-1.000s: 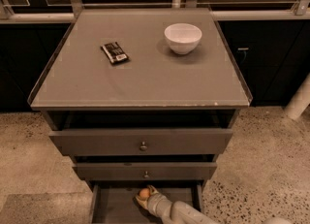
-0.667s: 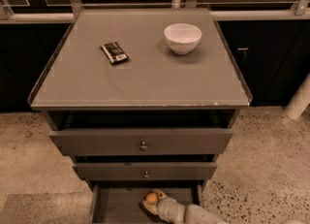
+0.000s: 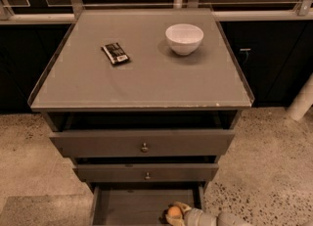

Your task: Pick orange from bottom drawer and place on counter

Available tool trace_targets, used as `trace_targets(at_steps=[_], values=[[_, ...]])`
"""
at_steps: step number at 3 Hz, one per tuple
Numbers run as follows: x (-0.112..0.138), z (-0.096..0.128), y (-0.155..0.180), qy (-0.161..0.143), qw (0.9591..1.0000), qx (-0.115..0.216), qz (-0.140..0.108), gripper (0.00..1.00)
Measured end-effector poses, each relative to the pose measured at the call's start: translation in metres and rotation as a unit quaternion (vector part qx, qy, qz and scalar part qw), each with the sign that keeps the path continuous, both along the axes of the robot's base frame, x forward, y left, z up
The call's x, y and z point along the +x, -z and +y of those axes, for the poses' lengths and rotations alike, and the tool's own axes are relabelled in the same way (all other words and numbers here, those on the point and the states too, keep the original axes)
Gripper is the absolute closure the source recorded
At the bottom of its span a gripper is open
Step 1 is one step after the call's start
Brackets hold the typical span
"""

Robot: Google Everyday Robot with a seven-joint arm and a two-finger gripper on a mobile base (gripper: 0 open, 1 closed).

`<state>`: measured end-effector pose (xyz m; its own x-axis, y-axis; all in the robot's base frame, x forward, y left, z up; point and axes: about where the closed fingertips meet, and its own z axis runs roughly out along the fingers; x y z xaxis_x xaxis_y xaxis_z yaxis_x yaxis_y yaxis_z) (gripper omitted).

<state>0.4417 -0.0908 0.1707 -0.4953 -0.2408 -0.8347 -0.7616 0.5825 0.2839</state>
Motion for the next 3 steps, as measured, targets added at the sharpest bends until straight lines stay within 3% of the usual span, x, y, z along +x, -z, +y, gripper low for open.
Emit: trace_targets(at_steps=[1, 2, 3], values=[[-0.027, -0.054, -0.035, 0.003, 0.9987, 0.036, -0.034, 1.00], [-0.050, -0.096, -0.081, 0.049, 0.9902, 0.094, -0.092, 1.00], [-0.052, -0.144, -0.119, 0.134, 0.9688, 0.137, -0.157, 1.00]])
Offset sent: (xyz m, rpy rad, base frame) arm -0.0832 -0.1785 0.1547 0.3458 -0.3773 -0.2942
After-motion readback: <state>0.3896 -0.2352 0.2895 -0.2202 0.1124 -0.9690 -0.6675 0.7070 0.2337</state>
